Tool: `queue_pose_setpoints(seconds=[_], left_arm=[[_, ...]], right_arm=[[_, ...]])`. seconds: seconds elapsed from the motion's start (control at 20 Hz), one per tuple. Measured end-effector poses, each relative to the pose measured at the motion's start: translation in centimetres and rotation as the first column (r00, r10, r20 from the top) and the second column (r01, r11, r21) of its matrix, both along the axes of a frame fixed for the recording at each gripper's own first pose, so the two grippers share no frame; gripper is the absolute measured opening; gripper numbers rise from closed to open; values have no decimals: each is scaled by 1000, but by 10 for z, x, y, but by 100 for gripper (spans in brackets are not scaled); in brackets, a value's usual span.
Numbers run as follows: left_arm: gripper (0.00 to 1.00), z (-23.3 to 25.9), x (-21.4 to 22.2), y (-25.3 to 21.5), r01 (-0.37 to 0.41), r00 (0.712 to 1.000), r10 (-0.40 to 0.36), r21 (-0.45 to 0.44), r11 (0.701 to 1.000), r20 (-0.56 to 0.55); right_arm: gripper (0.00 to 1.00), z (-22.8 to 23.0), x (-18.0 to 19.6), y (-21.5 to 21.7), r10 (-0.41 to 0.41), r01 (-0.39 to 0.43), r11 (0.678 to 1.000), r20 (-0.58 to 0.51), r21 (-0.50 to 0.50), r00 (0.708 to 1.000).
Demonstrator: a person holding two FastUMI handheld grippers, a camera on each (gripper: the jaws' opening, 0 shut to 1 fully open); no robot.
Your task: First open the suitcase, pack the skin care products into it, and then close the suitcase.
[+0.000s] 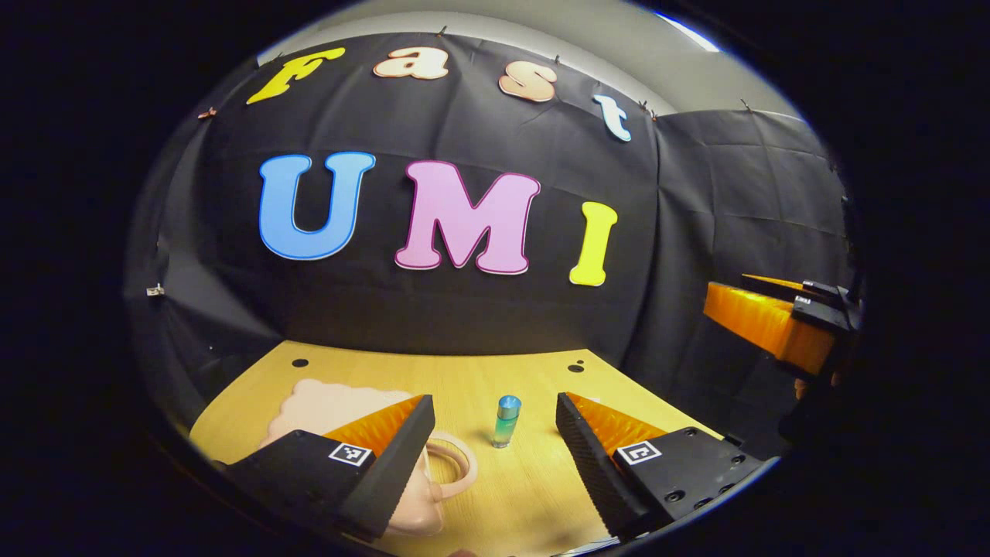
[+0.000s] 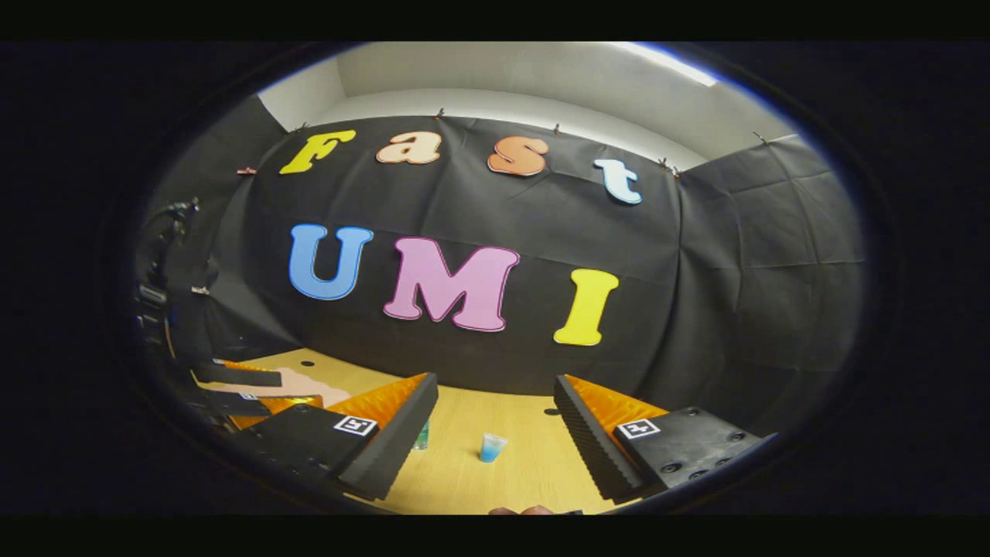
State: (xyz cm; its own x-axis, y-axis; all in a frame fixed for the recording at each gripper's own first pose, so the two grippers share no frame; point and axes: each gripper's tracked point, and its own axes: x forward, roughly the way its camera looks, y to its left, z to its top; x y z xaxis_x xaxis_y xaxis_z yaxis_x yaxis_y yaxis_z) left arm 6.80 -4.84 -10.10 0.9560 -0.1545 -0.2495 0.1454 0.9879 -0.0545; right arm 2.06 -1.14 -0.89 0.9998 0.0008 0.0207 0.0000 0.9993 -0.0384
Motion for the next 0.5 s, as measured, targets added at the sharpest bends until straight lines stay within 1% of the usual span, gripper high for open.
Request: queue_pose_setpoints(seconds=[0.15,0.3,0.4,0.45,0.5], left_arm=[[99,-40,22,-3,-30,993,32,19,999,-115],[99,-74,40,-2,-76,970,79,24,997,-228],[99,-99,49,0,-101,941,105,28,995,-322],[99,-115,54,3,-114,919,122,42,993,-375],[99,-133,58,8,-130,891,146,66,989,-430]], right_arm=[[94,-11,14,-10,30,-30,999,2,-10,1000],[96,-18,33,-29,44,-44,999,15,-18,999],[96,-32,43,-42,44,-44,999,-7,5,999],[96,-36,49,-48,43,-43,999,-12,23,999],[94,-42,54,-54,41,-41,999,-20,33,999]])
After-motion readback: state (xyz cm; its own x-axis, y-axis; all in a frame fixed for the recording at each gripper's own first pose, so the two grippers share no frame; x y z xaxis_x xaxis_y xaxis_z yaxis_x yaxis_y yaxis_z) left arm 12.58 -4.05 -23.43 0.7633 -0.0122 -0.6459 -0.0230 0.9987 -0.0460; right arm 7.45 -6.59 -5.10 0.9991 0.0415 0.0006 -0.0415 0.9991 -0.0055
